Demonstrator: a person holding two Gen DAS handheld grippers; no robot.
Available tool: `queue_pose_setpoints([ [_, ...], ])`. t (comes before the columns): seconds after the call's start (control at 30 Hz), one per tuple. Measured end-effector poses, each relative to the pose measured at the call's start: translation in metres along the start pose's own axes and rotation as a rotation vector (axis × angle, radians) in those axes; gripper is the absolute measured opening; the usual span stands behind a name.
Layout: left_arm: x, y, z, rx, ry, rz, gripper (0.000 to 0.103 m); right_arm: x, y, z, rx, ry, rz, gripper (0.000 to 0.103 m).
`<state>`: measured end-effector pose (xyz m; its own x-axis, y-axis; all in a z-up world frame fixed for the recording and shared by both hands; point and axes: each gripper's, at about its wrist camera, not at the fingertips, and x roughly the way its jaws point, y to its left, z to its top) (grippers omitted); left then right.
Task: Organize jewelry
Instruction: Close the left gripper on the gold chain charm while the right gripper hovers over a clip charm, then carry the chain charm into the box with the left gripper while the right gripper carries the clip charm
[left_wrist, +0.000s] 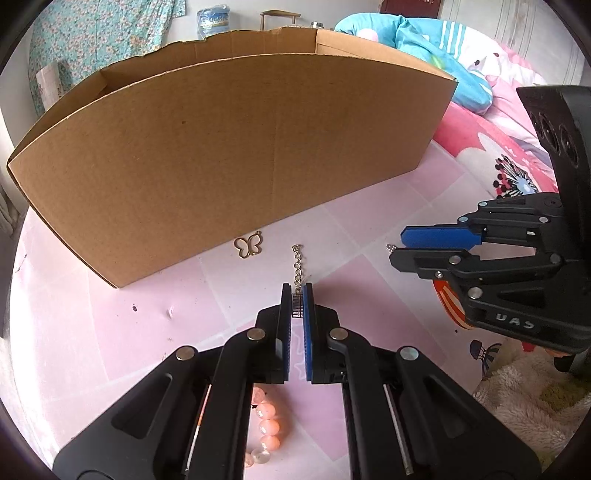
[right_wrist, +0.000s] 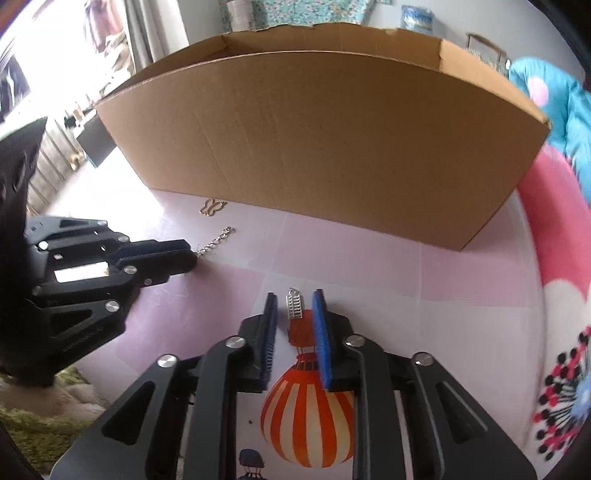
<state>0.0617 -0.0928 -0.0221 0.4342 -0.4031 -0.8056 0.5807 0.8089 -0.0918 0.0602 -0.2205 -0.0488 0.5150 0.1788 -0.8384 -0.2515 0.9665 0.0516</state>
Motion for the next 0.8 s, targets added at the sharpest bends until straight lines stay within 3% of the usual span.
queue_pose_setpoints([
  [0.2,-0.002,0.004,-0.002,-0.004,-0.008,-0.01,0.005,0.0,-0.01,0.002,0.074,-0.001,0.053,0.005],
  [0.57,-0.004,0.012,-0.005,-0.023,-0.022,-0.022,0.005,-0.014,-0.019,-0.002,0.148,-0.043,0.105,0.005],
  [0.8,-0.025,0.024,0.0,-0.07,-0.077,-0.064,0.005,-0.032,-0.025,-0.007,0.171,-0.096,0.116,0.005],
])
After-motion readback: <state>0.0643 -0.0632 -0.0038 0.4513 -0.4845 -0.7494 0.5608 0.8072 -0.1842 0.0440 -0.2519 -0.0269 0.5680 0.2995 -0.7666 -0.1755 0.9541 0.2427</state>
